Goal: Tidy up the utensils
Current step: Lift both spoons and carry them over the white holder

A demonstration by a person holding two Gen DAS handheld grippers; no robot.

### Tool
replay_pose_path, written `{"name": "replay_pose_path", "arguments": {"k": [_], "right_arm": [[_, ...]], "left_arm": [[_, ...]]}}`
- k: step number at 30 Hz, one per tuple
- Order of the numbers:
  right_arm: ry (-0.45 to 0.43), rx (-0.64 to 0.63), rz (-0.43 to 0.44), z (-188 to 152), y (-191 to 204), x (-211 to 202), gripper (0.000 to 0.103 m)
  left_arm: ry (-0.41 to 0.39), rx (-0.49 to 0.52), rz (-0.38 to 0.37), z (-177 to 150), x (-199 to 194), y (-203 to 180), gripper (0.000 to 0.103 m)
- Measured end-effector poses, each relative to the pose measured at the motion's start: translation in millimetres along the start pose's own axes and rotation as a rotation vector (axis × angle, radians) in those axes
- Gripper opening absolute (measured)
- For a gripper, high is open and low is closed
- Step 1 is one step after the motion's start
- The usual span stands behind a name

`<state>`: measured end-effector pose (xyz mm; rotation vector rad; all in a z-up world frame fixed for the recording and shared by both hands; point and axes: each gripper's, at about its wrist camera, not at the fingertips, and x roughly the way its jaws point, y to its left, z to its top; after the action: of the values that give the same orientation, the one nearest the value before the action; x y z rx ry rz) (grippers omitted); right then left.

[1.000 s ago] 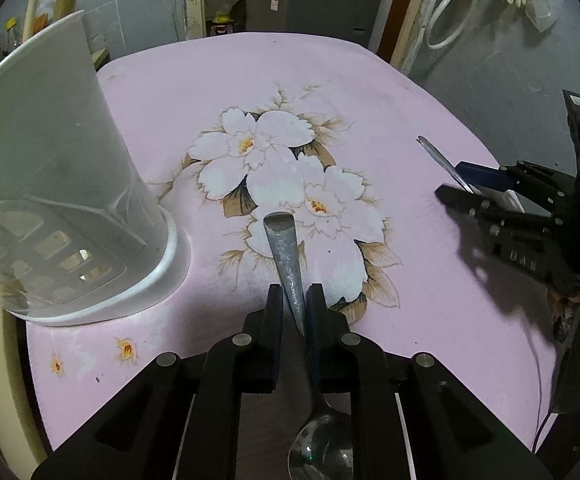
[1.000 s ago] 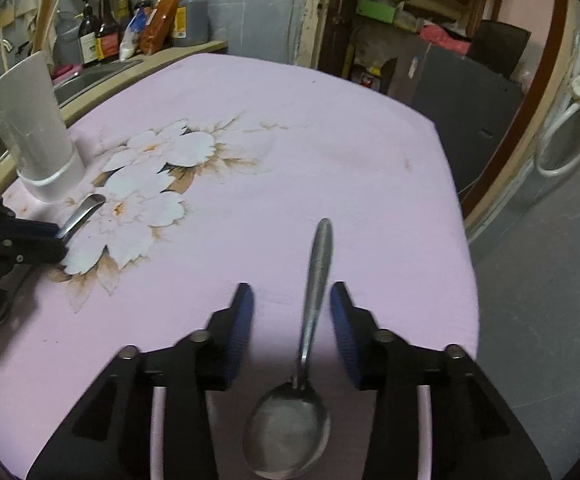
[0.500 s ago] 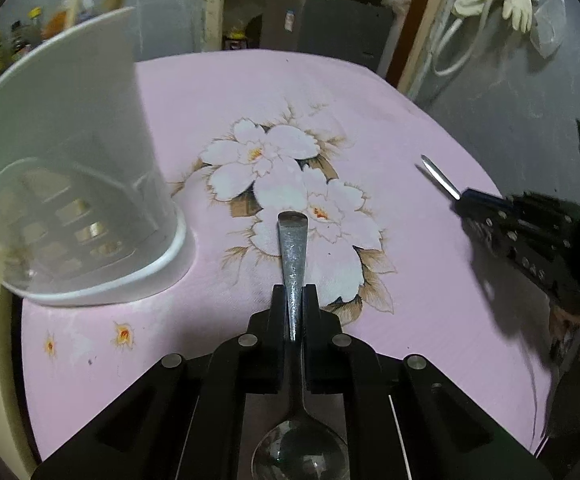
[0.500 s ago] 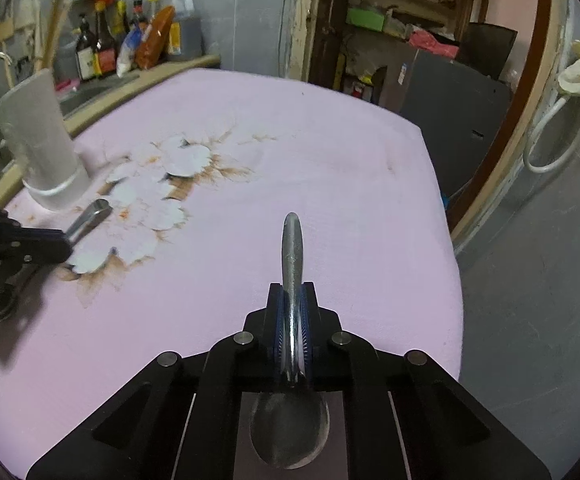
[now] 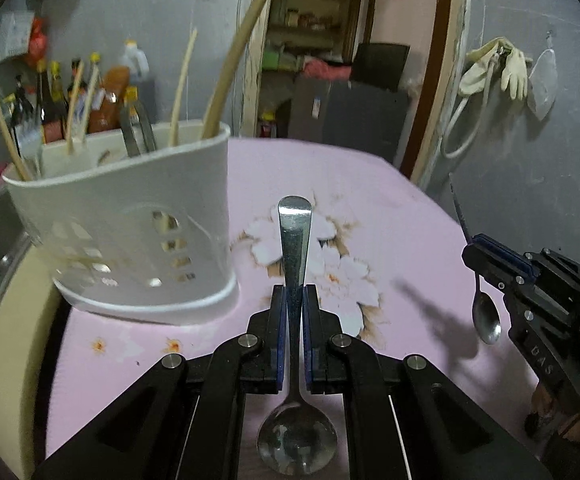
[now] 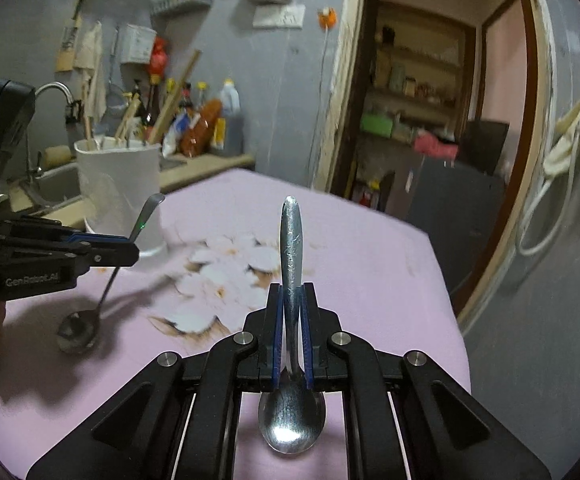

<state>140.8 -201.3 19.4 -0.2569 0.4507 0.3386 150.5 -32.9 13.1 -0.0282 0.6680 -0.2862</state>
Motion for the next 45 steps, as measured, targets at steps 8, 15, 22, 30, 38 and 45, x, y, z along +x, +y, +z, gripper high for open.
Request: {"name": "replay_pose_path", "arguments": {"k": [8,15,22,30,38,45], "right_arm": [[-0.158,-0.020,-0.035,4,12,-22,0.006],[-0.258,-0.002,-0.031,10,20,-36,0.006],[-0.301,0.020,-0.006,19,25,-36,0.006],[-0.340,0.045,0.005,30,27,-35,0.006],[-0.375,0.054,0.030,43,36,-32,0.006],[-0.369,0.045,0.040,43,44,-30,0.006]], "left_arm": [[-0.117,0.029,0.027,-8,-17,-12,0.005],[-0.192,0.040,0.041,-8,-27,-14,0.005],[-0.224,0.017,0.041,0,-35,-6,0.005],[-0.248,0.000,0.056,13,-47,4,0.005],[-0.275,-0.021,0.078,20,-60,18,0.004],[-0.272,-0.040,0.074,19,-59,26,0.000]]}}
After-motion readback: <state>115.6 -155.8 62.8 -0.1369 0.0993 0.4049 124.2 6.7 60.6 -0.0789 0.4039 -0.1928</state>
